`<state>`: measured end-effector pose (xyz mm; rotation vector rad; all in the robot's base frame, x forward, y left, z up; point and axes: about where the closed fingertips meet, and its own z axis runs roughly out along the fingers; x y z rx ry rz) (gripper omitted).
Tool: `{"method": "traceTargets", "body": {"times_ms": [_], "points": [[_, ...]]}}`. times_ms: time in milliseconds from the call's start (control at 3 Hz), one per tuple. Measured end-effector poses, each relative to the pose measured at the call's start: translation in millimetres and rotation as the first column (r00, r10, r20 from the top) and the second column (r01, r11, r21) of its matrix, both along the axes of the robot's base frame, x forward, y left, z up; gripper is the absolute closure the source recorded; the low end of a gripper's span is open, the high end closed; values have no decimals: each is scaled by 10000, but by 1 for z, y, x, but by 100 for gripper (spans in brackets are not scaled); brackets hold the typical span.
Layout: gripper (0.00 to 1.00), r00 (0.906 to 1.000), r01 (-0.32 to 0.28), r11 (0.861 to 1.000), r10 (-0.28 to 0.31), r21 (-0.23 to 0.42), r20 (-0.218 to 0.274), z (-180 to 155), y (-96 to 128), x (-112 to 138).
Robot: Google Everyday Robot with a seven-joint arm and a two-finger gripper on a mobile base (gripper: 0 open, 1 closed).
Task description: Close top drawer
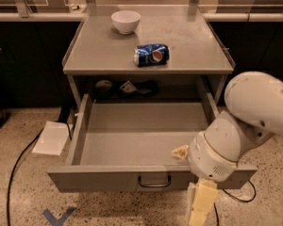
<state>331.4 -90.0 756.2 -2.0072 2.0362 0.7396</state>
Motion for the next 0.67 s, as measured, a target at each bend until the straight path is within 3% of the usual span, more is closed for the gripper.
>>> {"method": "traceTargets", "body": {"times_ms": [667], "points": [[0,9921,-74,9998,93,159,-1252,-40,16,-42]]}}
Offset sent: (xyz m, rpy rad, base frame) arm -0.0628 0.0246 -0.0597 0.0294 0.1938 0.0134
